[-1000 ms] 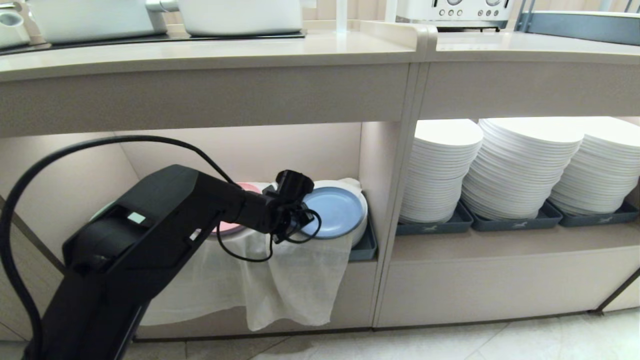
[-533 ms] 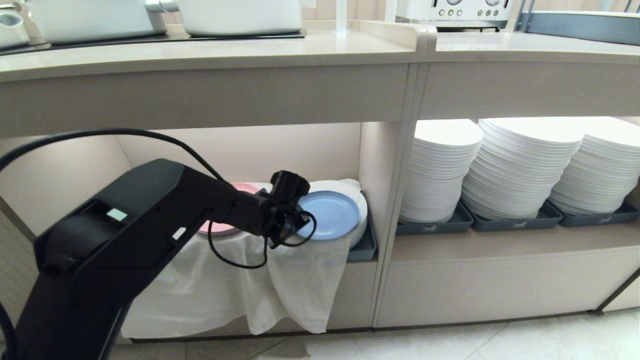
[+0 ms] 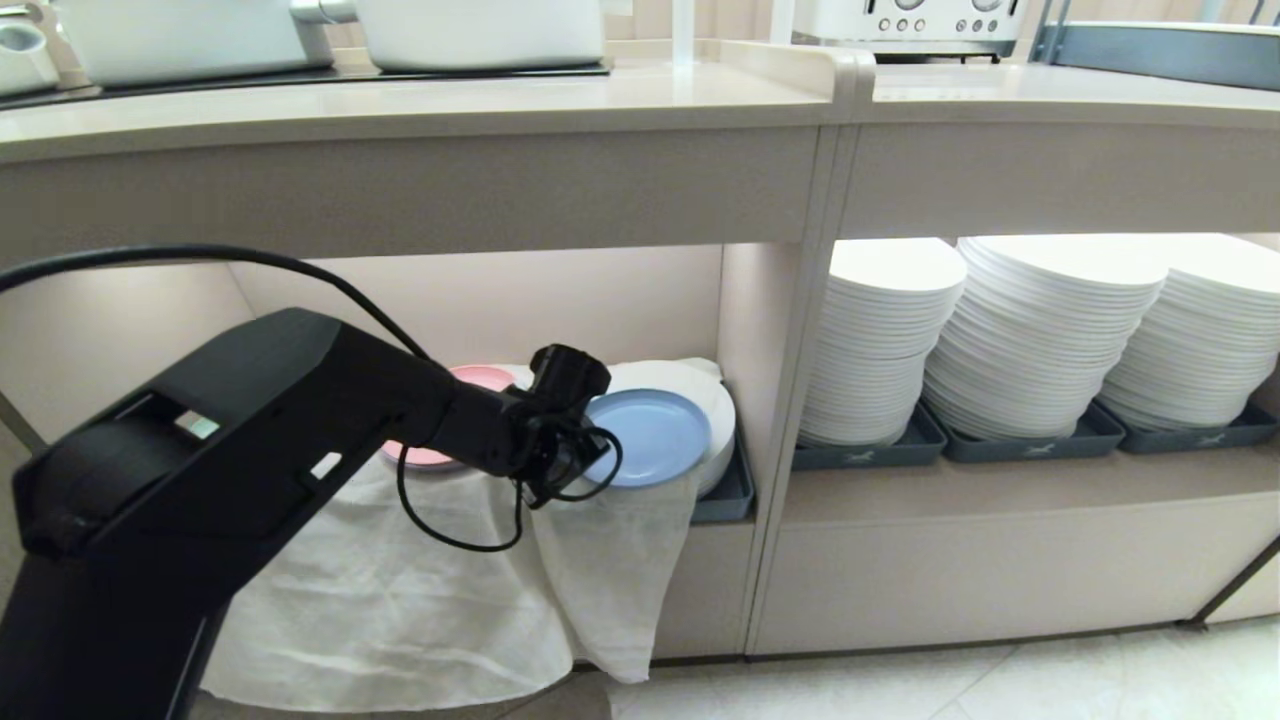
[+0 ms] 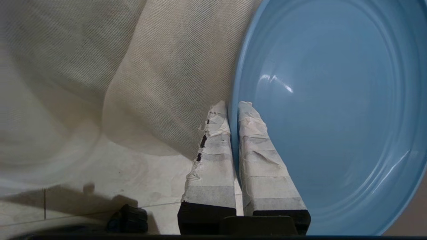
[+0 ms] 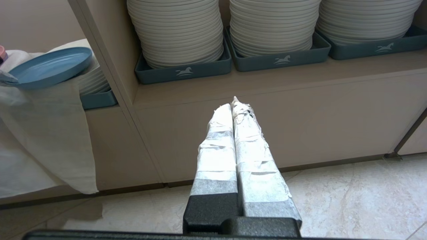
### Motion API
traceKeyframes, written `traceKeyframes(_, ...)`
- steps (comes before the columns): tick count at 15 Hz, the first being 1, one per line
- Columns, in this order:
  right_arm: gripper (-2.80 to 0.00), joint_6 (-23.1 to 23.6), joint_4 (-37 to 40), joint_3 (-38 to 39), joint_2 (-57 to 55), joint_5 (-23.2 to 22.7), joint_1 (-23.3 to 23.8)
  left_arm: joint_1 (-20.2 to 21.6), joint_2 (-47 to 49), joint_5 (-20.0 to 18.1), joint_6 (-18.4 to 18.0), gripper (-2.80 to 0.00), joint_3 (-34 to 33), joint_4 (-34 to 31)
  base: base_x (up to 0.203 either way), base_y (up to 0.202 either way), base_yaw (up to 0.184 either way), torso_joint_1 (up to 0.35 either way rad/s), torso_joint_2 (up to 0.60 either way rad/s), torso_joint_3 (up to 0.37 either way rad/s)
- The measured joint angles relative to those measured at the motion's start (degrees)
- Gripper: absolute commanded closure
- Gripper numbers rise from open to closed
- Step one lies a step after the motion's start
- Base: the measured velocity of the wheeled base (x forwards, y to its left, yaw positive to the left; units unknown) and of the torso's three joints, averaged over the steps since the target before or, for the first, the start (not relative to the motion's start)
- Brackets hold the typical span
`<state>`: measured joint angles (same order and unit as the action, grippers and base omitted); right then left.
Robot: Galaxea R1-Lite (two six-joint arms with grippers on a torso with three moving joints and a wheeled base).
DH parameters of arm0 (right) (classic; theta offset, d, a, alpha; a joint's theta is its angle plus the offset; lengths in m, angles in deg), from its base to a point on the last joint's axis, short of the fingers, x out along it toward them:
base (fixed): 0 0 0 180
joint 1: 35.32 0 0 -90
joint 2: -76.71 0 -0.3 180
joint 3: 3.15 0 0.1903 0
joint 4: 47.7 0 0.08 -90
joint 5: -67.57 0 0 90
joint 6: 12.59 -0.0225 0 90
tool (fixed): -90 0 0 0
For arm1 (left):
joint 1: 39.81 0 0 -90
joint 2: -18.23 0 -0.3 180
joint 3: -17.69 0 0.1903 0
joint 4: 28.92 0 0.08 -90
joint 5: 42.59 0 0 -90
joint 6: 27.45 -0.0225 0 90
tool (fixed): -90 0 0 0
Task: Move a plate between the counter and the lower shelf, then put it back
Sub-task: Pick up the plate in the cupboard
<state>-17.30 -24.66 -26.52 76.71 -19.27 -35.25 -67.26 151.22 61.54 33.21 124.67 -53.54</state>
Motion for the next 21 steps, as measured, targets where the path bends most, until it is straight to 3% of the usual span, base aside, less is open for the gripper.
traceKeyframes(5,0.0,0.0,0.0,0.0,0.0,0.0,0.0,-0.89,-2.46,-0.02,2.13,0.0,-2.22,-0.22,0.0,0.0,0.0,0.0,0.0,0.0)
traceKeyframes(21,0.0,-0.03,0.02,0.0,0.0,0.0,0.0,-1.99,-13.26,0.23,2.35,0.0,-15.03,0.1,0.0,0.0,0.0,0.0,0.0,0.0)
